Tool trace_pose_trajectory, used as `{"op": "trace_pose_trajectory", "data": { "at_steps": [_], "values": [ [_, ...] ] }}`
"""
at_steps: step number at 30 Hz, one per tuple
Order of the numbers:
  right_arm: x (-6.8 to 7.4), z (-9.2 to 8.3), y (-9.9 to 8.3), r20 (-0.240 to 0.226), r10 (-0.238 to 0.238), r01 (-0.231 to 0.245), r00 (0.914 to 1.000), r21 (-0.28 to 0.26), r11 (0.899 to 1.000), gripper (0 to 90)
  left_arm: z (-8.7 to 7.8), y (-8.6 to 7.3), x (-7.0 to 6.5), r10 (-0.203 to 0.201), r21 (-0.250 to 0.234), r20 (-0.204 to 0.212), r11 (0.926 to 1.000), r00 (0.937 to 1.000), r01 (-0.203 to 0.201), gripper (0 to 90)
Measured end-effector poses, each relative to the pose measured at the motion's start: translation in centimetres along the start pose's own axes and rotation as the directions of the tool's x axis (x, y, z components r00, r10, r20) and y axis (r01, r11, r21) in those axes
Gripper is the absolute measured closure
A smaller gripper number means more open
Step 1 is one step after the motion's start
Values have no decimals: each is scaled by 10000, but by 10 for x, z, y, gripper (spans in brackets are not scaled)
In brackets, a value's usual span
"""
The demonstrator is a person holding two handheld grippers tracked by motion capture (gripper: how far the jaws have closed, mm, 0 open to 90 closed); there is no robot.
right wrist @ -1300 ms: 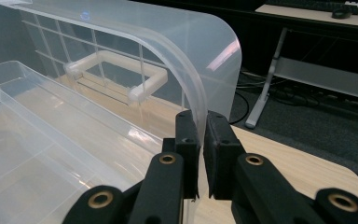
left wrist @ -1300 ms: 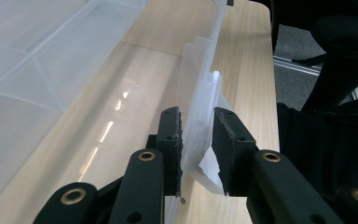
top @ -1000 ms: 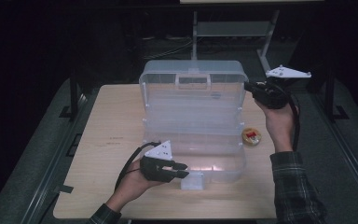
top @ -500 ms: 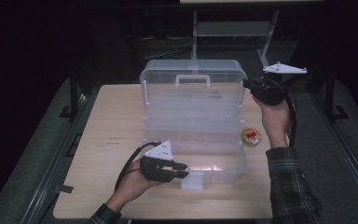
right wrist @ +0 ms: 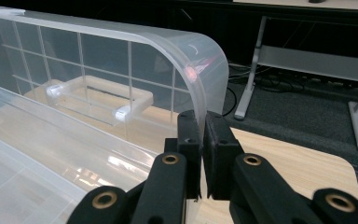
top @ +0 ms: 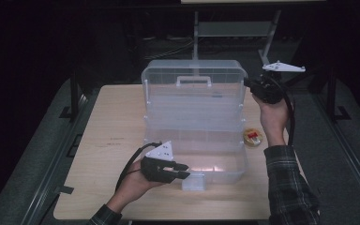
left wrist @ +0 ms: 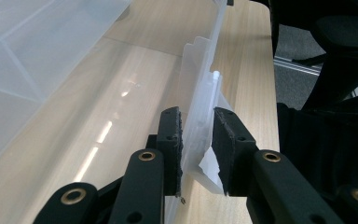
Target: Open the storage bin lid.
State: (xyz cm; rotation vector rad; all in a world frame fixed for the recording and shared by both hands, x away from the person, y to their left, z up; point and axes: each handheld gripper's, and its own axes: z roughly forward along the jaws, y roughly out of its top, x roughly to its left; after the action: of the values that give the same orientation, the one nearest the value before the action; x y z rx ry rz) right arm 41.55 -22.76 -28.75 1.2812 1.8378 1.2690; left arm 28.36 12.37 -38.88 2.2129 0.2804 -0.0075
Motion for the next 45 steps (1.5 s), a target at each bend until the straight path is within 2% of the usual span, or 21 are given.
{"op": "trace_pose_trajectory", "data": {
  "at_steps": [28,45],
  "values": [
    [-13,26,4,-123,561,-557,9984,295,9980,864,0,0,1,-42,-47,71,10000,10000,43,728],
    [-20,45,7,-84,793,-785,9968,717,9943,862,0,-1,2,-63,-125,122,9999,9999,64,729]
  ]
}}
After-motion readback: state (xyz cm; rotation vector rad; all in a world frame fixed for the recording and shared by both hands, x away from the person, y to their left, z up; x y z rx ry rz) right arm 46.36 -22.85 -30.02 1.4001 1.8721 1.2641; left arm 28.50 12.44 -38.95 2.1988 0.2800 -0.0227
